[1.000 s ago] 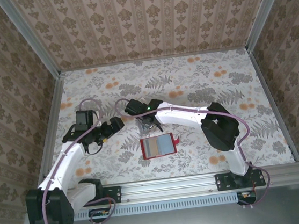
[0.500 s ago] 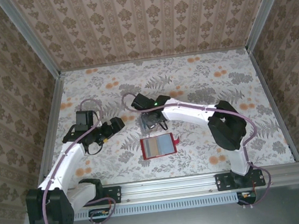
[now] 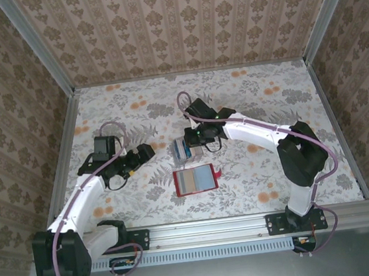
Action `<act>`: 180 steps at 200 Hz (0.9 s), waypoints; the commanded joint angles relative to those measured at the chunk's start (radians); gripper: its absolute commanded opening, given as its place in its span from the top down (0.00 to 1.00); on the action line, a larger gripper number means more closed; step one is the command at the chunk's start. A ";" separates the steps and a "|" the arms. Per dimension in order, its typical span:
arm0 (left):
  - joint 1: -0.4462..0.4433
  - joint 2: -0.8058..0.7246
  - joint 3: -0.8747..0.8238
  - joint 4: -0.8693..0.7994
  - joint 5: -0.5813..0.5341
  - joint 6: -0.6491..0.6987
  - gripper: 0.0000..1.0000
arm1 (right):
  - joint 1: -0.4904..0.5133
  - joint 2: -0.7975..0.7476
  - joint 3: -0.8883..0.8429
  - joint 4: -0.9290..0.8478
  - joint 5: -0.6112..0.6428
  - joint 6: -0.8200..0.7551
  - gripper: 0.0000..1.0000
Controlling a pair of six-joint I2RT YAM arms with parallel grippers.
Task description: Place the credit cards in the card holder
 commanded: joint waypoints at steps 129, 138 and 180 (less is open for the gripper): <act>0.008 0.049 -0.024 0.057 0.051 -0.009 0.00 | 0.023 0.119 0.052 0.035 -0.126 0.018 0.51; 0.007 0.048 -0.028 0.061 0.050 -0.006 0.00 | 0.019 0.117 0.045 0.063 -0.161 0.025 0.52; 0.007 0.061 -0.047 0.103 0.080 -0.020 0.00 | -0.010 0.101 -0.004 0.192 -0.294 0.096 0.56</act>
